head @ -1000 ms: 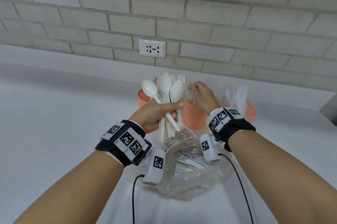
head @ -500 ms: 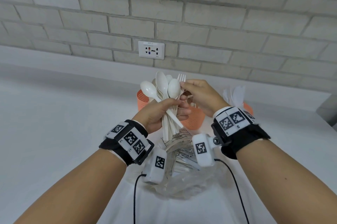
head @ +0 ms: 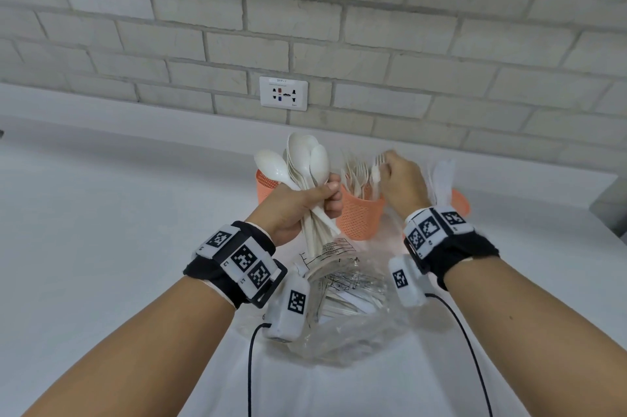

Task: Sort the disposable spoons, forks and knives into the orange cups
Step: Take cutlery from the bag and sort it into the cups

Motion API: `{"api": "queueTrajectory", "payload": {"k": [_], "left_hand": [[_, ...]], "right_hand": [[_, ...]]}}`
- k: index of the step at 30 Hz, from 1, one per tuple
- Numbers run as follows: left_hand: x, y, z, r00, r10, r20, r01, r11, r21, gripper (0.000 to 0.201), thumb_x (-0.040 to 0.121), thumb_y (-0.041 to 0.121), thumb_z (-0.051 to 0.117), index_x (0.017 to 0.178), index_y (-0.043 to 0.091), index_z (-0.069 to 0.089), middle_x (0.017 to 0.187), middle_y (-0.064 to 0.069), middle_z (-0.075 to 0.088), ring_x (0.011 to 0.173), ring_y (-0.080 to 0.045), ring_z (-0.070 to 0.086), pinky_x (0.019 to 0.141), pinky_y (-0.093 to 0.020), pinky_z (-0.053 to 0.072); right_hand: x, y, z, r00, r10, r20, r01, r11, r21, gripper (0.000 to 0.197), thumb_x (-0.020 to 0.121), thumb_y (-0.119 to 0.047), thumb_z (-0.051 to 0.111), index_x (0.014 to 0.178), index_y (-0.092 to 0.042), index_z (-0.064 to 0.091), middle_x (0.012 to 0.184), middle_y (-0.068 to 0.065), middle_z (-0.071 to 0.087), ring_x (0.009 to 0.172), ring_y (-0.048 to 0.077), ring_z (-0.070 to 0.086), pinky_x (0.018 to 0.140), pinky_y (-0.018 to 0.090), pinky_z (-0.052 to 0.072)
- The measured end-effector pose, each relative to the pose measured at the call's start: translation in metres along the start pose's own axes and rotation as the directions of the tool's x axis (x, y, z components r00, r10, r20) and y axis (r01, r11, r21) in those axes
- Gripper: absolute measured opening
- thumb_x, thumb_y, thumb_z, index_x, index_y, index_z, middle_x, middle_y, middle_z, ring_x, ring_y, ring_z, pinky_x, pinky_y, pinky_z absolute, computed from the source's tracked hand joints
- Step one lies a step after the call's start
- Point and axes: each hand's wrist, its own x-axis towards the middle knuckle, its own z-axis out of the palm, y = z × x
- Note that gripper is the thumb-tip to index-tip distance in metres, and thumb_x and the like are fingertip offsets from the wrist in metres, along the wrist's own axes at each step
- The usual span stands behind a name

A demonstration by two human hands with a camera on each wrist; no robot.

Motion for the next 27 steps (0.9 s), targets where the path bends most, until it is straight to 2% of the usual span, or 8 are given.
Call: {"api": "queueTrajectory", "payload": {"k": [2,4,7,9,11,15,20,27], "left_hand": [[-0.001,0.0,0.0,1.0,-0.002,0.02,0.002,1.0,0.006,0.014,0.091,-0.001,0.051,0.088,0.008,0.061,0.065,-0.001,0.063,0.059,-0.011,0.064,0.072,-0.026,0.057],[0.0,-0.001,-0.001,1.0,0.005,0.011,-0.005,1.0,0.018,0.013,0.09,-0.002,0.052,0.088,0.006,0.062,0.065,-0.001,0.064,0.06,-0.012,0.066,0.074,-0.027,0.057],[0.001,-0.004,-0.002,1.0,0.016,-0.013,-0.015,0.999,0.047,0.01,0.089,-0.002,0.055,0.088,0.005,0.061,0.064,-0.002,0.065,0.061,-0.013,0.065,0.072,-0.028,0.058],[0.002,-0.006,0.001,1.0,0.024,-0.002,-0.024,0.997,0.072,0.008,0.088,-0.002,0.055,0.089,0.004,0.061,0.064,-0.003,0.064,0.062,-0.013,0.064,0.073,-0.029,0.057],[0.001,-0.005,0.004,0.999,0.036,0.022,-0.038,0.997,0.073,0.011,0.089,-0.004,0.053,0.095,0.003,0.06,0.068,-0.004,0.063,0.063,-0.014,0.064,0.073,-0.029,0.057],[-0.002,-0.003,0.006,0.999,0.023,0.036,-0.026,0.997,0.073,0.014,0.091,-0.001,0.05,0.099,0.004,0.061,0.079,-0.006,0.064,0.065,-0.013,0.066,0.071,-0.029,0.058],[-0.003,-0.003,0.006,0.999,-0.013,0.039,0.005,0.98,0.198,0.008,0.09,0.003,0.055,0.094,0.005,0.062,0.081,-0.006,0.066,0.064,-0.014,0.066,0.068,-0.027,0.057],[-0.005,-0.002,0.004,0.998,0.009,-0.063,0.008,0.963,0.27,0.006,0.088,-0.003,0.055,0.09,0.001,0.06,0.076,-0.01,0.066,0.068,-0.017,0.07,0.076,-0.033,0.049]], "right_hand": [[-0.006,0.002,0.004,0.997,0.0,0.083,0.008,0.995,-0.1,0.025,0.094,-0.004,0.039,0.112,-0.01,0.056,0.11,0.021,0.053,0.105,0.033,0.048,0.082,0.039,0.04],[-0.009,-0.007,-0.003,0.996,-0.084,-0.013,0.083,0.995,-0.056,0.04,0.092,-0.002,0.042,0.131,-0.005,0.048,0.126,0.017,0.046,0.117,0.03,0.04,0.096,0.034,0.036],[-0.015,-0.038,-0.019,0.977,-0.18,-0.116,0.207,0.936,0.284,0.029,0.093,-0.014,0.05,0.12,-0.008,0.058,0.102,0.004,0.053,0.085,0.015,0.053,0.076,0.024,0.045],[-0.022,-0.058,-0.026,0.977,-0.203,0.059,0.161,0.894,0.418,0.028,0.09,-0.027,0.057,0.115,-0.015,0.06,0.086,-0.005,0.053,0.071,0.009,0.052,0.067,0.022,0.045],[-0.025,-0.067,-0.024,0.95,-0.209,0.232,0.102,0.91,0.402,0.033,0.086,-0.03,0.063,0.116,-0.017,0.061,0.083,-0.004,0.055,0.072,0.011,0.055,0.071,0.026,0.047],[-0.024,-0.066,-0.02,0.944,-0.137,0.302,-0.038,0.86,0.508,0.032,0.085,-0.017,0.065,0.115,-0.008,0.06,0.073,0.001,0.052,0.06,0.014,0.053,0.058,0.027,0.044],[-0.03,-0.076,-0.024,0.984,-0.079,0.161,-0.029,0.817,0.576,0.014,0.086,-0.012,0.065,0.096,-0.009,0.056,0.055,0.002,0.051,0.033,0.008,0.05,0.038,0.022,0.042],[-0.039,-0.09,-0.026,0.966,-0.234,0.113,0.134,0.821,0.555,0.009,0.09,-0.01,0.059,0.097,-0.009,0.053,0.058,0.004,0.05,0.037,0.004,0.055,0.041,0.019,0.047]]}}
